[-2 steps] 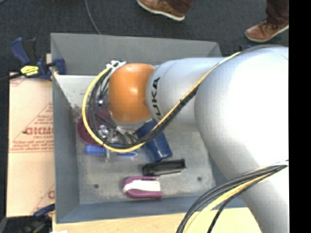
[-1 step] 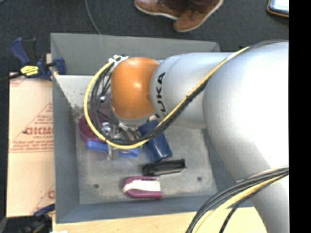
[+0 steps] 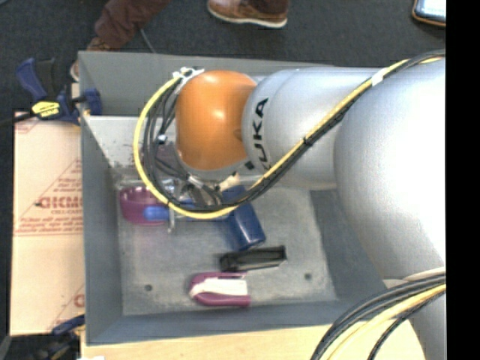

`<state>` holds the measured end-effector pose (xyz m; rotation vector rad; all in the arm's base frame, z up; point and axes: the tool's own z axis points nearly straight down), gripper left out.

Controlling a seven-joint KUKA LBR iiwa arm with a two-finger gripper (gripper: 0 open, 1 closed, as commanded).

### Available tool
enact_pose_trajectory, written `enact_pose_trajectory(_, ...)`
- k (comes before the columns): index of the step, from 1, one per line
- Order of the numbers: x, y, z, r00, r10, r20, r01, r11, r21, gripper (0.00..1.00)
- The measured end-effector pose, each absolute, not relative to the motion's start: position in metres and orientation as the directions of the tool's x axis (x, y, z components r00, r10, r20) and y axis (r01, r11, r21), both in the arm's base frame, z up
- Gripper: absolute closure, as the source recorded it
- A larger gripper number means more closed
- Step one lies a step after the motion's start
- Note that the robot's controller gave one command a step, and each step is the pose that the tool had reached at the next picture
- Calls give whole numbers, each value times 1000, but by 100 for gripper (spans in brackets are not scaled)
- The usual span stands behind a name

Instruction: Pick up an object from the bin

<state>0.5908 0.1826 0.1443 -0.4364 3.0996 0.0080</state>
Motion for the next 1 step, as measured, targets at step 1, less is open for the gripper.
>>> enact_pose_trajectory(1, 590, 183, 168, -961, -276, -9, -276, 961, 3, 100)
